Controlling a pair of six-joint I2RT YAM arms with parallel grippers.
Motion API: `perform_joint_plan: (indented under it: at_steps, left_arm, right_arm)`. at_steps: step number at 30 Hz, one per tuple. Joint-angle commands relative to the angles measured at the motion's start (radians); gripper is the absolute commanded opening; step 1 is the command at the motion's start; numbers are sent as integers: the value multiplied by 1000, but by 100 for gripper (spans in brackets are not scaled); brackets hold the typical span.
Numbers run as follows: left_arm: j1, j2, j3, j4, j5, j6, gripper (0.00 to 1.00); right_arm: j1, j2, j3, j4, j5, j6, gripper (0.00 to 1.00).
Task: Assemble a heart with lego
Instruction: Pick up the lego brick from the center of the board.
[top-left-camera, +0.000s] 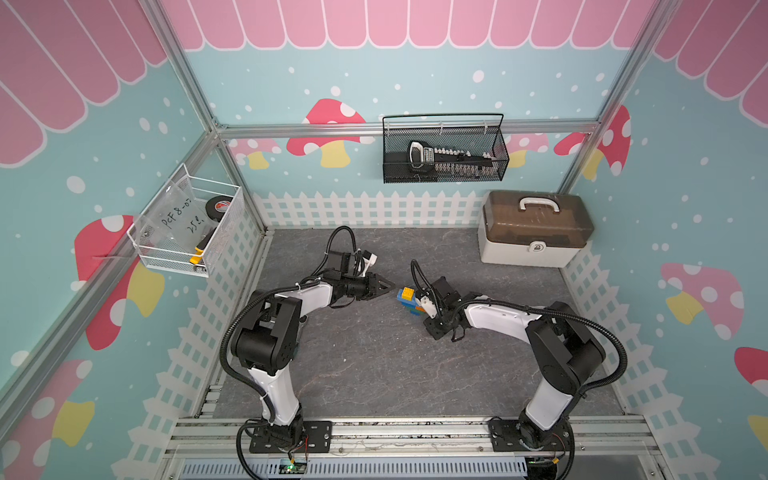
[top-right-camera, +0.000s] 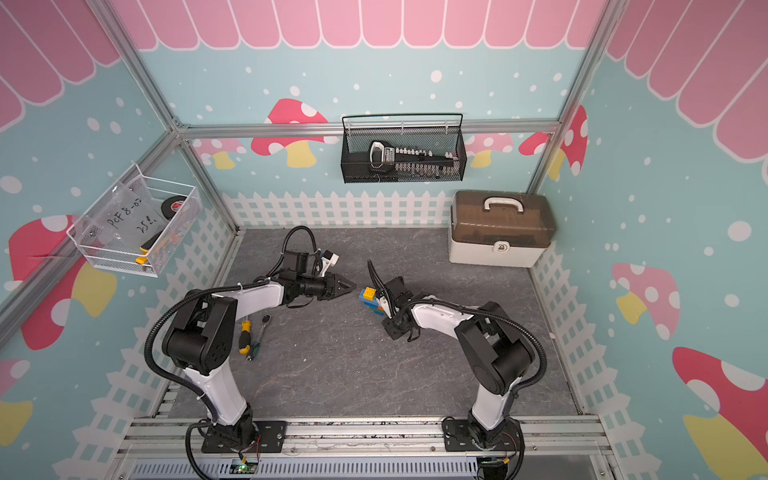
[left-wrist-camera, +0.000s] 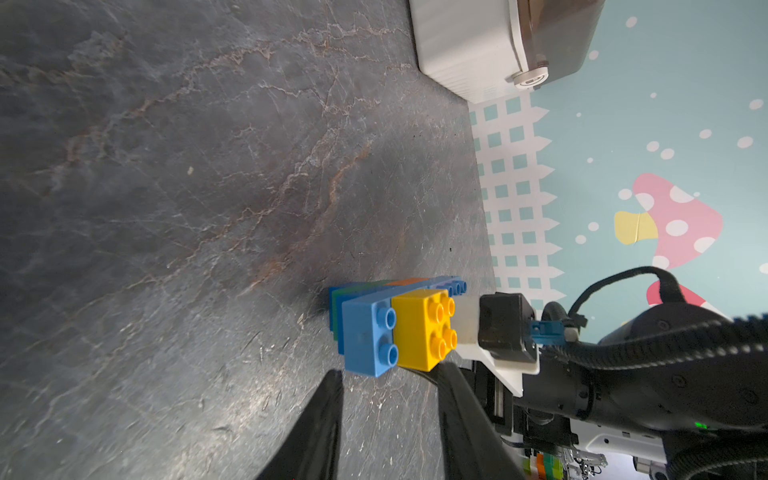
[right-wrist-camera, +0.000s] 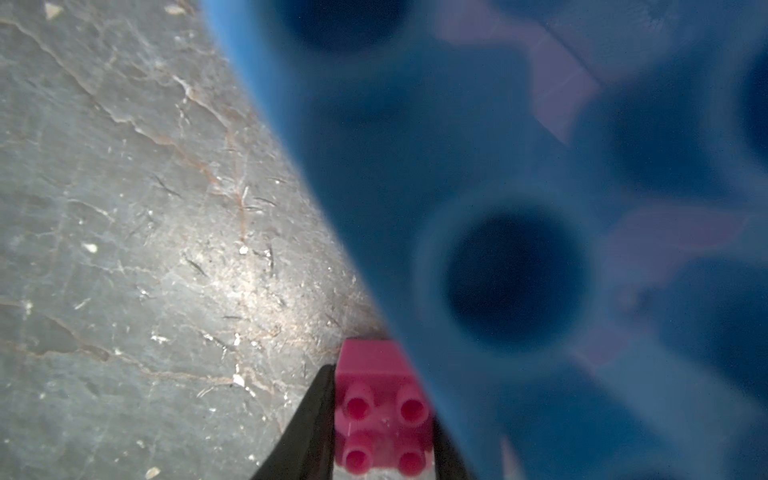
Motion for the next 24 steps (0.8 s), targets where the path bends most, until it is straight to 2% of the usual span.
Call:
perform_joint_plan:
  at_steps: [1,7,12,17,24]
  left_arm:
    - [3,-44,-19,29,-20,1,37]
    - [5,-82,-37,-3,-81,30,37]
    - [-2,-118,-48,-2,-164,31,38]
    - [-42,-104,10,-79,-189,59,41]
    - [-94,-45,93,-154,-205,99,45]
  right_arm:
    - [6,-20,13,-53,-24,2,28]
    - [6,-235,-50,-119,-105,-11,24]
    - [-3,-364,6,-130,-128,-106,24]
    - [-45,-297,126,-124,-143,-276,25]
    - [-109,-68,316,-218,-210,-458,25]
